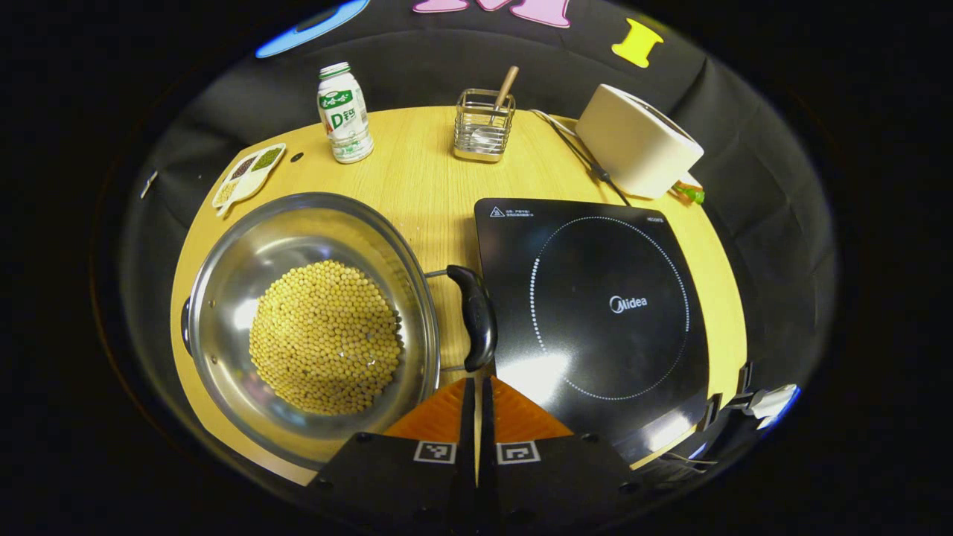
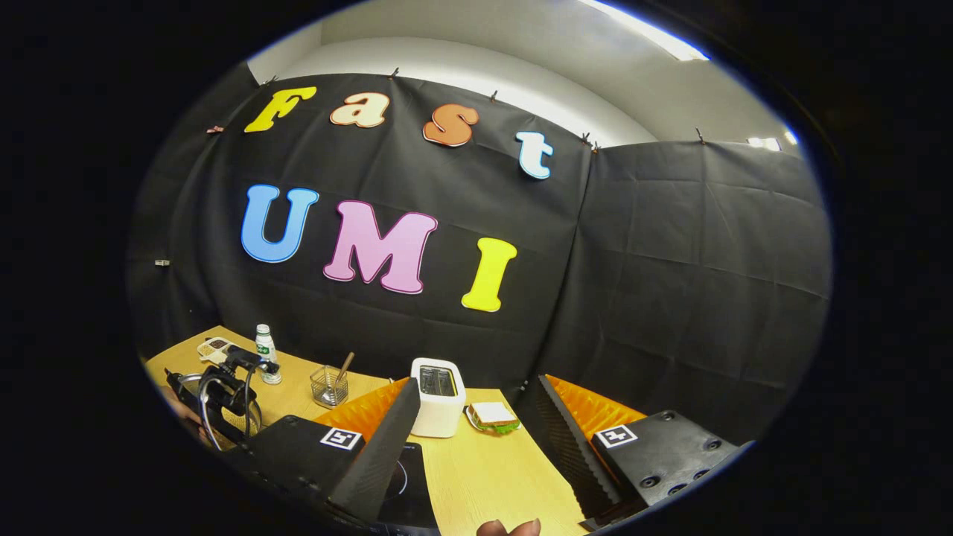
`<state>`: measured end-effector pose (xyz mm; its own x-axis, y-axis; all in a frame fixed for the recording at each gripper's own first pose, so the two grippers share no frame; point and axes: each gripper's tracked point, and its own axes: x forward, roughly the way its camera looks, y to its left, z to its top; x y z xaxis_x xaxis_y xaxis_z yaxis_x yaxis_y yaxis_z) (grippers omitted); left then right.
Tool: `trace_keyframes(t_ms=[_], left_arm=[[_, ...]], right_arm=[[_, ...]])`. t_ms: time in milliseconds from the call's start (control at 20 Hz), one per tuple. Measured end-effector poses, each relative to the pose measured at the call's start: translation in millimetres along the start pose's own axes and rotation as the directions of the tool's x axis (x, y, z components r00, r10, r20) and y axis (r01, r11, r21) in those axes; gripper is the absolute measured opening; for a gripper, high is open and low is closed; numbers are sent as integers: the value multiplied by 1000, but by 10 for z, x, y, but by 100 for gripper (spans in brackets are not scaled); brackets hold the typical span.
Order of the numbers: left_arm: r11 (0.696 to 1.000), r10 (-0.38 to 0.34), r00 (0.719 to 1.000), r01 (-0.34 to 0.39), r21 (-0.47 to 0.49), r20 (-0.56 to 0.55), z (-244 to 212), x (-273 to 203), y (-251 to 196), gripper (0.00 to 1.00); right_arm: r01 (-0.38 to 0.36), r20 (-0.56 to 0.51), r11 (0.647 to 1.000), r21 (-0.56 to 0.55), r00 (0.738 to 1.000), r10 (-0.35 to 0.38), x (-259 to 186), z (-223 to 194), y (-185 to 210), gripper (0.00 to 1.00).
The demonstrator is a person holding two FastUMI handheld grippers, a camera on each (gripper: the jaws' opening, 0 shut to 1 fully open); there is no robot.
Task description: First push the handle of the pot to place it horizontally, then grasp the pot with both hands and set it on the induction cooktop.
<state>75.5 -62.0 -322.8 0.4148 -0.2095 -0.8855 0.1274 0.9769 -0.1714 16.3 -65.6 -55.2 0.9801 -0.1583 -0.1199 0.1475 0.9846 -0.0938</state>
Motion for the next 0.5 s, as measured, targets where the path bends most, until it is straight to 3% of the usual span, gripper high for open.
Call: trace_keyframes(t_ms=[100,250,350,500], left_arm=[[1000,-23,999,23,-8,26,-63,-174,-26,14],[999,-11,996,7,41,92,-94,-525,41,58],[998,4,987,-12,54,160,-56,-738,133,79],[998,53,959,-64,30,280,79,-1054,414,87]], right_arm=[[-18,-6,1000,-2,1000,18,22,-19,86,98],[-53,-17,999,2,998,53,40,-32,275,98],[-84,-19,996,3,996,84,32,-26,441,98],[-156,-27,988,-7,987,156,-7,-35,771,98]])
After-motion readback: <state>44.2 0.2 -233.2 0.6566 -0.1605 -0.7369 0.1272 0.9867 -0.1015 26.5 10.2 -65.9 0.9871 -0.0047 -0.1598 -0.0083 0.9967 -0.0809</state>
